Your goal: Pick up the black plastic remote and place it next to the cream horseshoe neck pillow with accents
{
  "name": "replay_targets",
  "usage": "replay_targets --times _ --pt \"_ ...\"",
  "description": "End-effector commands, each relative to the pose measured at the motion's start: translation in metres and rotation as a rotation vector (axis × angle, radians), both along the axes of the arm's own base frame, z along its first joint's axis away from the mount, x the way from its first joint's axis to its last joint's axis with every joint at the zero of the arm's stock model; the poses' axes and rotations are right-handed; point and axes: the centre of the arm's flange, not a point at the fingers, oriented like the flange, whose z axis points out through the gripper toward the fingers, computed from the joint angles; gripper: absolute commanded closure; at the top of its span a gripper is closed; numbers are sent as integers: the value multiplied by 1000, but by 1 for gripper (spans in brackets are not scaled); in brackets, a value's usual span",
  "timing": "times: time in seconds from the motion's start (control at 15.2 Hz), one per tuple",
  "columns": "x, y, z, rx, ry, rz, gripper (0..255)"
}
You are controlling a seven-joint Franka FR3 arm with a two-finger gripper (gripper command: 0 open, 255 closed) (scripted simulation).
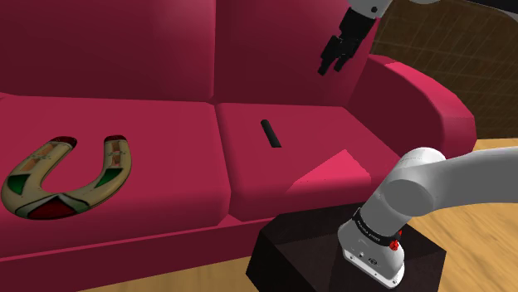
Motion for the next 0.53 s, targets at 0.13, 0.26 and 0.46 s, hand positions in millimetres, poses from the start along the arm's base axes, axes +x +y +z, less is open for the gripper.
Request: replay_targets --times 0.13,0.26,0.46 --pt "15 1 -23 12 13 -47 0" --pt "30 2 -45 24 26 -94 0" --pt "52 2 -80 41 46 -165 0"
